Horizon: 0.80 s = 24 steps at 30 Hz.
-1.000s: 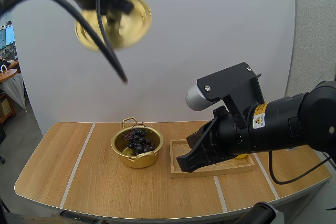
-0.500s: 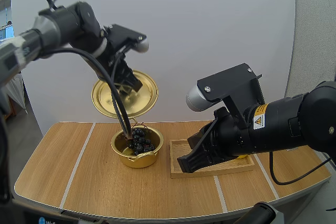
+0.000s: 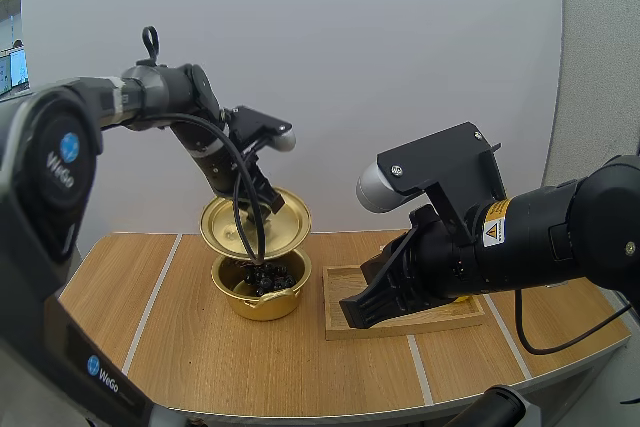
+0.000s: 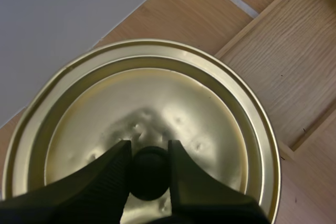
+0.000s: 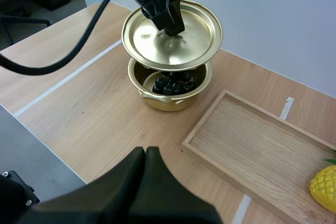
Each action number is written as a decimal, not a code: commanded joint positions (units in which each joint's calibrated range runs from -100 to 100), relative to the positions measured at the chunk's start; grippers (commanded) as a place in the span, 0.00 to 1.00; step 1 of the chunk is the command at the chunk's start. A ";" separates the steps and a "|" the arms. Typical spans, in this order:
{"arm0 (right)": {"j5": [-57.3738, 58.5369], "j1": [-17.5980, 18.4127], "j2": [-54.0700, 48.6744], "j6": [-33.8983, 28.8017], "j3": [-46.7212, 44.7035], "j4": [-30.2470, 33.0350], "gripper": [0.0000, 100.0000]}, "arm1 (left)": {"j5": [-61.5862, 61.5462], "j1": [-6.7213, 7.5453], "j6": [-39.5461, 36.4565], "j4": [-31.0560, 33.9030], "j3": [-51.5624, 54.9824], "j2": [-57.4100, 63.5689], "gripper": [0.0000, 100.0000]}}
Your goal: Open the pot, put the grape inside, and close it
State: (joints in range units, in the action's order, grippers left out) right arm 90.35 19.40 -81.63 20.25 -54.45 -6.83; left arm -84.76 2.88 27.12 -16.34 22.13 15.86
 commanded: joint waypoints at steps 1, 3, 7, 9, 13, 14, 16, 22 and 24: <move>0.54 -0.88 -0.43 -0.21 -0.09 0.25 0.00 | 6.70 0.12 2.78 -2.75 0.32 -11.58 0.00; 0.54 -0.88 -0.43 -0.21 -0.09 0.38 0.00 | 10.40 0.12 3.61 -2.89 2.48 -12.26 0.00; 0.54 -0.88 -0.43 -0.21 -0.09 0.50 0.00 | 15.63 0.12 5.11 -2.89 5.53 -12.28 0.00; 0.54 -0.88 -0.43 -0.21 -0.09 0.50 0.00 | 17.48 0.12 5.10 -2.89 6.36 -12.28 0.00; 0.54 -0.88 -0.43 -0.21 -0.09 0.50 0.00 | 17.56 0.12 6.24 -4.67 6.48 -13.75 0.00; 0.54 -0.88 -0.43 -0.21 -0.09 0.50 0.00 | 17.22 0.12 6.60 -5.49 6.48 -14.61 0.00; 0.54 -0.88 -0.43 -0.21 -0.09 0.50 0.00 | 17.05 0.12 6.86 -5.74 6.48 -15.99 0.00; 0.54 -0.88 -0.43 -0.21 -0.09 1.11 0.00 | 15.18 0.12 6.95 -5.62 6.48 -17.36 0.00; 0.54 -0.88 -0.43 -0.21 -0.09 1.56 0.00 | 15.18 0.12 6.94 -5.36 6.48 -17.36 0.00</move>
State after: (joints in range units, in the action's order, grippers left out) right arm 90.91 18.70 -81.63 20.25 -54.45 -6.38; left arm -69.17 2.88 33.70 -20.73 28.47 -1.43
